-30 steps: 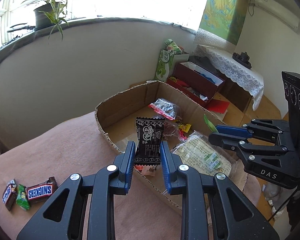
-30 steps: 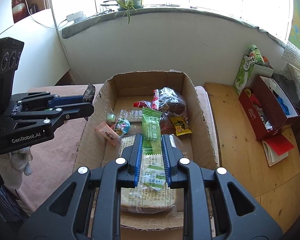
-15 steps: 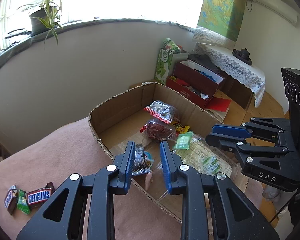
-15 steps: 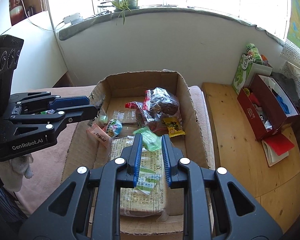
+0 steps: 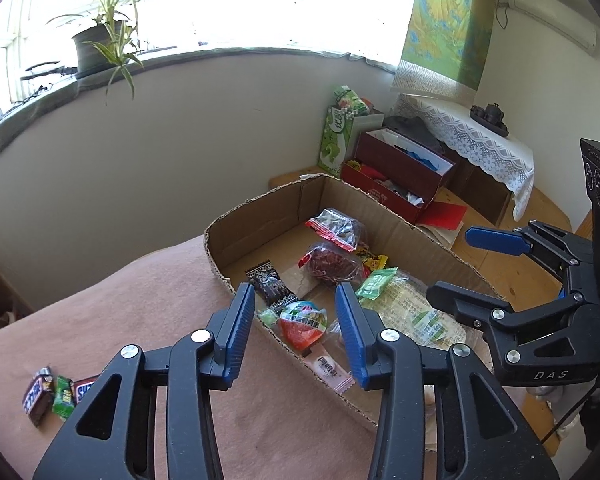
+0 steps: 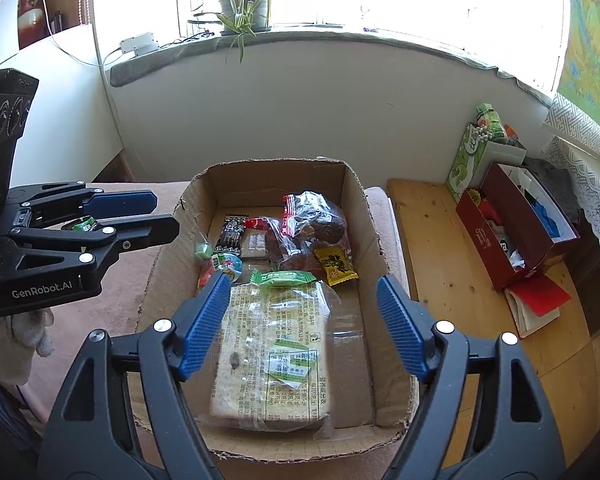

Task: Organize snacks
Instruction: 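Move both grippers back to the remaining chocolate bars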

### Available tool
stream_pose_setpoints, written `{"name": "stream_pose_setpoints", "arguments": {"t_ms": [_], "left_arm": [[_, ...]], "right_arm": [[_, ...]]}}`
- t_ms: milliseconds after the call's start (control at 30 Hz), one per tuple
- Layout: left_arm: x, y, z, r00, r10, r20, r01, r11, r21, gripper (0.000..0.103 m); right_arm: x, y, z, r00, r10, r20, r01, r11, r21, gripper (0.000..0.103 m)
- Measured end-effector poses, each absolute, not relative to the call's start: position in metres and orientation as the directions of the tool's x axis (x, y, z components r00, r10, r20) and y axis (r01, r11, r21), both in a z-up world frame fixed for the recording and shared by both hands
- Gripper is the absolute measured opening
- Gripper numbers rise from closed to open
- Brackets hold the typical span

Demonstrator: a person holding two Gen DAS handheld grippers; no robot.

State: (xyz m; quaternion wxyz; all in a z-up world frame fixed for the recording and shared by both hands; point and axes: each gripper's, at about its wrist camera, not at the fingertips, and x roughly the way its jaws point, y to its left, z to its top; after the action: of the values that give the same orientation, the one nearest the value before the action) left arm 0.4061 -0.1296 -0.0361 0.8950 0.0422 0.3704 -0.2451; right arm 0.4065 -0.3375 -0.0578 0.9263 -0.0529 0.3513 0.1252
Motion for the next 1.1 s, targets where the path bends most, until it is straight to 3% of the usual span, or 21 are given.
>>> {"name": "stream_pose_setpoints", "arguments": {"t_ms": [333, 567, 1100], "left_arm": [[0.391, -0.101, -0.032, 0.636, -0.381, -0.671, 0.444, 0.892, -0.085, 0.045], [0.384, -0.062, -0.028, 0.660, -0.354, -0.662, 0.393, 0.914, -0.097, 0.046], [0.390, 0.089, -0.041, 0.699, -0.254, -0.668, 0.125, 0.964, -0.236, 0.046]], "right_arm": [[0.386, -0.315, -0.037, 0.771, 0.152, -0.619, -0.267, 0.959, -0.097, 0.093], [0.374, -0.290, -0.028, 0.775, 0.183, -0.605, -0.315, 0.941, -0.120, 0.094], [0.387, -0.215, -0.020, 0.668, 0.394, -0.631, -0.501, 0.865, 0.010, 0.094]]}}
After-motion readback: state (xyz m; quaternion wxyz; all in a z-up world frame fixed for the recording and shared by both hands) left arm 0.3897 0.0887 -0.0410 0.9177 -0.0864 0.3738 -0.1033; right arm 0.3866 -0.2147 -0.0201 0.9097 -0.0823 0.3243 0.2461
